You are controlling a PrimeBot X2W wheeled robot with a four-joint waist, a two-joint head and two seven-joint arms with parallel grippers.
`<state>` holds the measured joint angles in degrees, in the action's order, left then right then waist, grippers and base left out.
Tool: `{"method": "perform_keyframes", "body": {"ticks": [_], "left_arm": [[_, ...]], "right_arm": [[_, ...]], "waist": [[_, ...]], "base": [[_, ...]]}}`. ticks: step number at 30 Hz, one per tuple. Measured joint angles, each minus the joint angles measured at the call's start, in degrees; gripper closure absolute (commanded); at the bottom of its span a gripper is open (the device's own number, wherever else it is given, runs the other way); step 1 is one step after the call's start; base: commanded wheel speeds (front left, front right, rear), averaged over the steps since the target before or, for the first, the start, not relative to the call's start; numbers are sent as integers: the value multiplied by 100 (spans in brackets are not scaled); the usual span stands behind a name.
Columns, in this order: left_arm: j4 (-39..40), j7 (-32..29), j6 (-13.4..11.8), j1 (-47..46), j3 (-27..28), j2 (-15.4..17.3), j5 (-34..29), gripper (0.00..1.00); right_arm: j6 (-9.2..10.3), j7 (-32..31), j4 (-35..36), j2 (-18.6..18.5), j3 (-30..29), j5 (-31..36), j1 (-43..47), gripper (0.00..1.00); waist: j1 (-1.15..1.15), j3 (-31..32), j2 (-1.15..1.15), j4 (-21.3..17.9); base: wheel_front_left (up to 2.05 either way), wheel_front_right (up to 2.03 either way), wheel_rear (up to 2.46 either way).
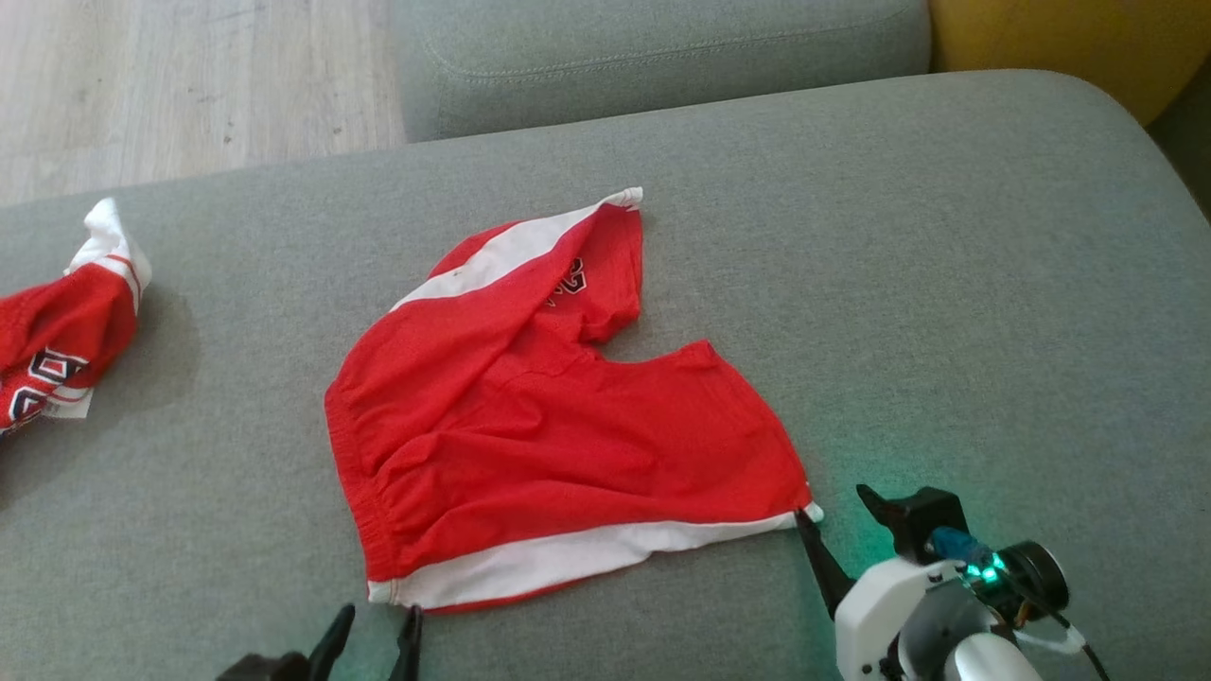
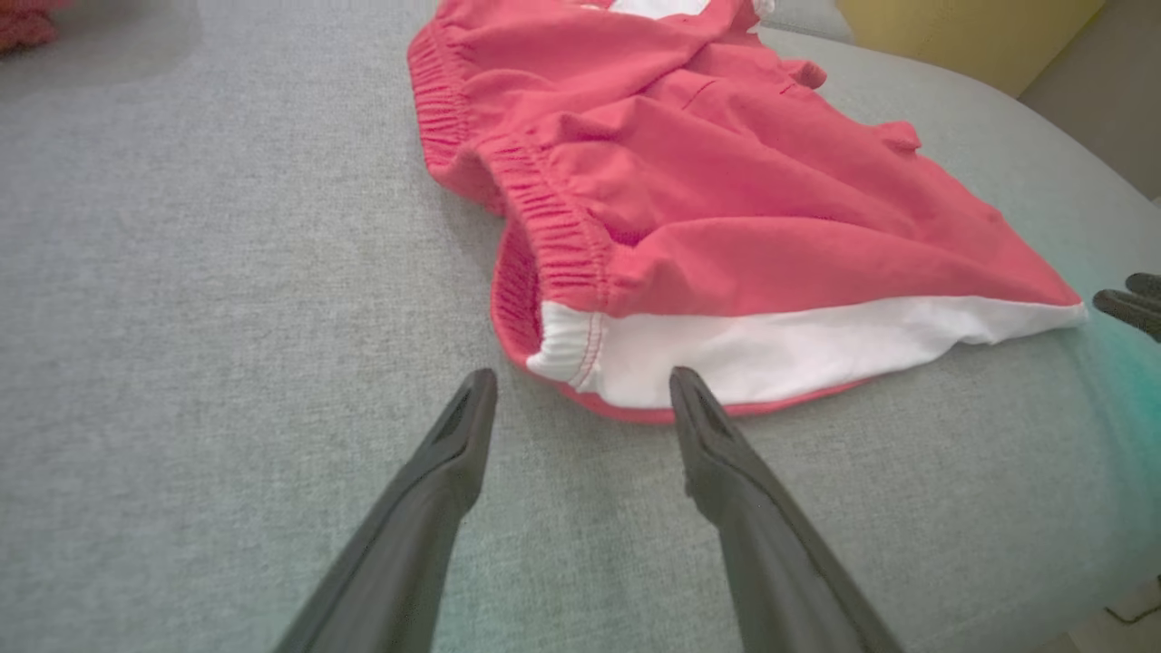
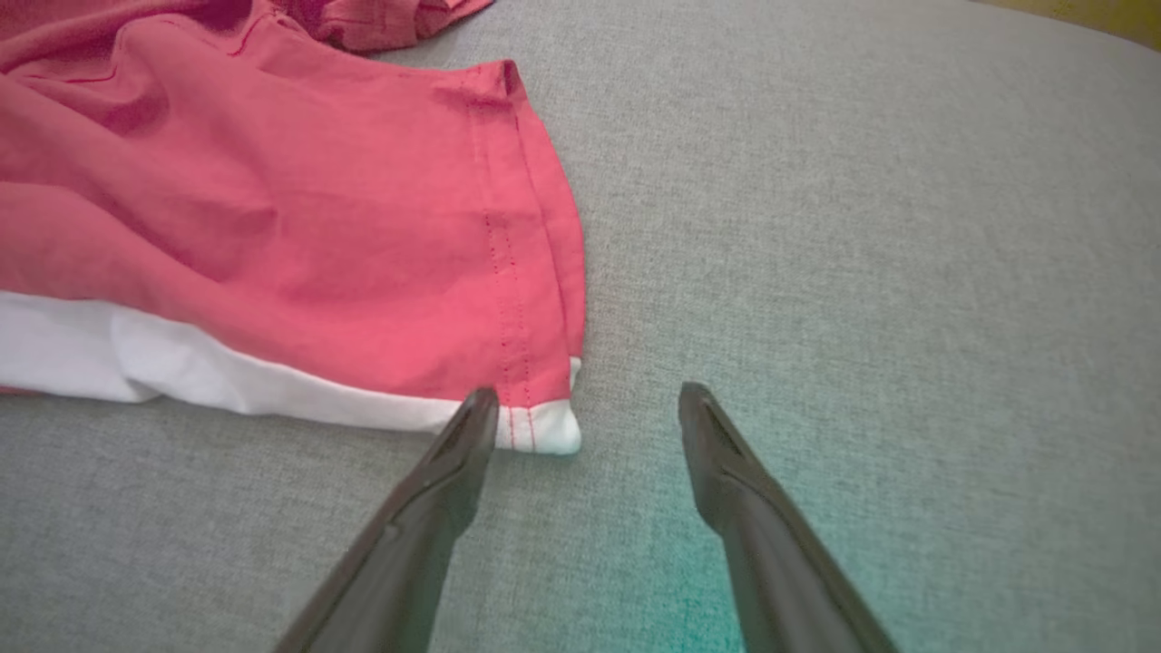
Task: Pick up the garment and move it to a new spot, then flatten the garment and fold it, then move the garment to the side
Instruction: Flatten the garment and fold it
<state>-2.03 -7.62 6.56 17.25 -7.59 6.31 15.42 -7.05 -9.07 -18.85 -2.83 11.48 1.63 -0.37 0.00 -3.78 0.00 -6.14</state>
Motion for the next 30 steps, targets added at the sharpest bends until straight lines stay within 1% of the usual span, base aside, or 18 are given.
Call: {"method": "perform_keyframes", "body": {"ticks": [12, 18, 30], "left_arm": [[-288, 100, 9, -431, -162, 80, 115, 0], [-495, 124, 51, -684, -207, 197, 175, 0], [-765, 223, 52, -769, -354, 216, 292, 0]], "right_arm": [[0, 109, -178, 0, 107, -91, -176, 0], [0, 162, -253, 0, 152, -167, -296, 0], [0, 208, -460, 0, 365, -367, -389, 0]], "waist": [[0, -170, 0, 39], [0, -282, 0, 7], [0, -401, 0, 36]], "base": [[0, 0, 0], [0, 0, 0], [0, 0, 0]]}}
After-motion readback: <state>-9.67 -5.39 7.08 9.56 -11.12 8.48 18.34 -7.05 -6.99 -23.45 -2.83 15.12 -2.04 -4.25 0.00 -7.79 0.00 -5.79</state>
